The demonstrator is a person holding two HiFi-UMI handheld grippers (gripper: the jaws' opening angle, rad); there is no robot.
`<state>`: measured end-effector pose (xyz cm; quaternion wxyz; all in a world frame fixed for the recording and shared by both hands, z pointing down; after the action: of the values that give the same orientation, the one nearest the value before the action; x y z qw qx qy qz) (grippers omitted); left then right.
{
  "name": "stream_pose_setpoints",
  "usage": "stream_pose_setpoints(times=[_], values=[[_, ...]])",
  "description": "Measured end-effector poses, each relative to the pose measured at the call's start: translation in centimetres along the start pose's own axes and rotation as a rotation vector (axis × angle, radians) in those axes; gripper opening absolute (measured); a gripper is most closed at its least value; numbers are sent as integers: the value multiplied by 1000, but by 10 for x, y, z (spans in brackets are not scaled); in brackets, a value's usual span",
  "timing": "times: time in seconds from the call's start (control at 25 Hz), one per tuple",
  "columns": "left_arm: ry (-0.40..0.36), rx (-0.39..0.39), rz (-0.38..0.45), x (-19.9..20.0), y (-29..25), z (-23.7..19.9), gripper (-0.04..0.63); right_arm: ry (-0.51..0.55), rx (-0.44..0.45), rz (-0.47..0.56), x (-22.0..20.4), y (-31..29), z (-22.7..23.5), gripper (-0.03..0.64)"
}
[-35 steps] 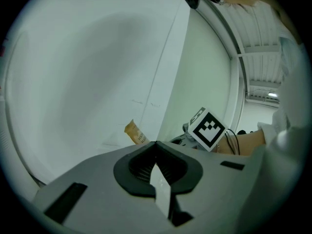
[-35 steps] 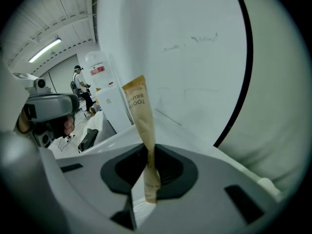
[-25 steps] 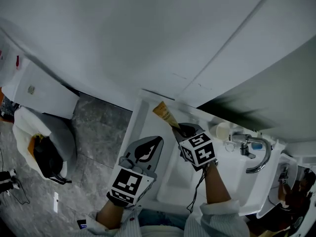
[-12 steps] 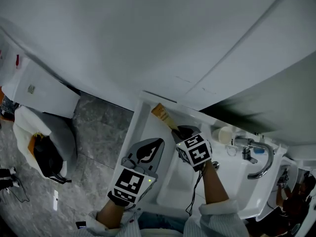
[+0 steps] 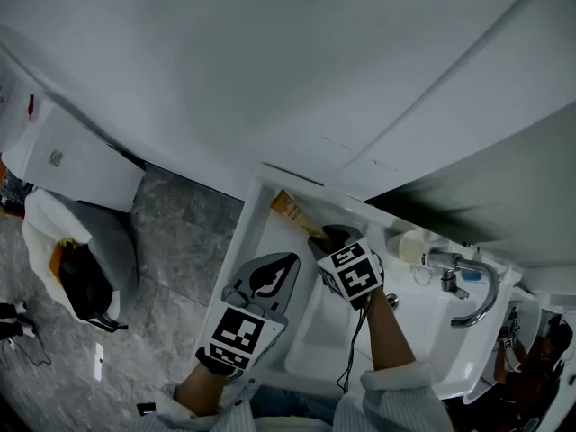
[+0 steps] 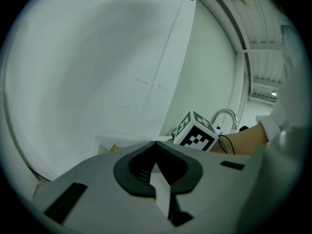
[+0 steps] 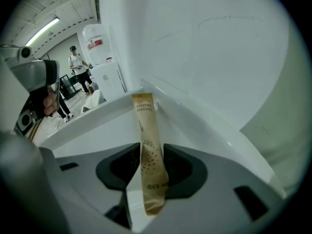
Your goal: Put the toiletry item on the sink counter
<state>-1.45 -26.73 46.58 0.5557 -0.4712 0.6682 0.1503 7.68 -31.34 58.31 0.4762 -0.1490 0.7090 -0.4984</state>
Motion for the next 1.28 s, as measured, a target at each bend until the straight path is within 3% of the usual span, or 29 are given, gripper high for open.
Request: stream_pose_setpoints(times=[0.64,1.28], values=[[-14,16,5,1,9,2,17,-4,-17,13,5,5,-5,173],[-64,18,38,17,25,22,17,-129,-12,152,17,59,-15,174]])
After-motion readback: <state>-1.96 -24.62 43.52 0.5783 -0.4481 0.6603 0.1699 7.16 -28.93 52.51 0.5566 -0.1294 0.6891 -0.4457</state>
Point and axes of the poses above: the fingertips, and each gripper's own axes: y backward along the fingers, z to its right, x out of its top, the point moved 3 cm from there along y, backward along the fingers, and after that the axes turned 8 degrees about -x, right-handed, at the moved point
